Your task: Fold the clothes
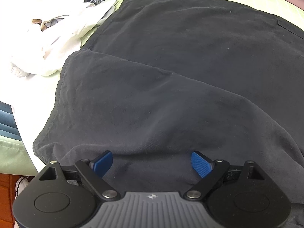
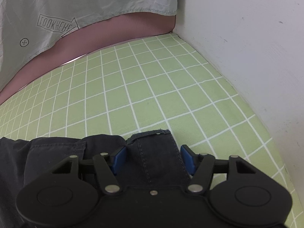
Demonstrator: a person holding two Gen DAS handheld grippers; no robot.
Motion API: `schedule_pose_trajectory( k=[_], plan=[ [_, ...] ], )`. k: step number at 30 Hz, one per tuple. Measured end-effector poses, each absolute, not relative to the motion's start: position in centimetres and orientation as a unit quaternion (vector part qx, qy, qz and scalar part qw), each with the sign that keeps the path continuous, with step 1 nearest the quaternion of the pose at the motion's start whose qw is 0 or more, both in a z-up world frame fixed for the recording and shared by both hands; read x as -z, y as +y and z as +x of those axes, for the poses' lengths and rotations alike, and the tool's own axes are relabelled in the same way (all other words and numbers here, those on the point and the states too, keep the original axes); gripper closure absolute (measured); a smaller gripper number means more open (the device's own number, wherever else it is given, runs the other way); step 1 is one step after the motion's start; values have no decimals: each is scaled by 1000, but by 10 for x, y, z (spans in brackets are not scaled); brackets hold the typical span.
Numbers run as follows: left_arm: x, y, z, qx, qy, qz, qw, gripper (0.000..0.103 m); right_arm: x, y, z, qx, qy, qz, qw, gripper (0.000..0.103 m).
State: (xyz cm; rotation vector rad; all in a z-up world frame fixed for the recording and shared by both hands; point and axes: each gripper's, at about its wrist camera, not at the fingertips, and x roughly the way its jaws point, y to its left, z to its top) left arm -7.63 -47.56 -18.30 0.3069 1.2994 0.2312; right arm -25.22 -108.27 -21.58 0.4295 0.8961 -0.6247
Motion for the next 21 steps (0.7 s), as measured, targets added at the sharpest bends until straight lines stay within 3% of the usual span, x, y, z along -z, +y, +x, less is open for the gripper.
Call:
schedule_pose_trajectory(
  k=[3, 6, 11, 14, 15, 19, 21],
  plan=[
    [184, -477, -76, -110, 601, 145, 779, 12, 212, -1085, -242, 274, 427, 181, 842, 73],
    [185, -477, -77, -108, 599, 149, 779, 12, 203, -1092, -234, 286, 398, 167, 855, 82],
    [186, -475, -79, -89, 596, 127, 788, 11, 177, -1109, -214, 319, 321, 196, 870, 82],
    [186, -475, -82, -93, 588, 139, 791, 8, 186, -1108, -195, 343, 357, 176, 851, 76],
    [186, -474, -83, -92, 586, 139, 793, 8, 192, -1107, -190, 351, 381, 169, 838, 65],
    [186, -466, -84, -94, 585, 116, 798, 8, 192, -1084, -209, 369, 391, 151, 830, 52],
    [186, -464, -84, -95, 584, 103, 800, 7, 187, -1071, -233, 387, 381, 170, 822, 39]
  ],
)
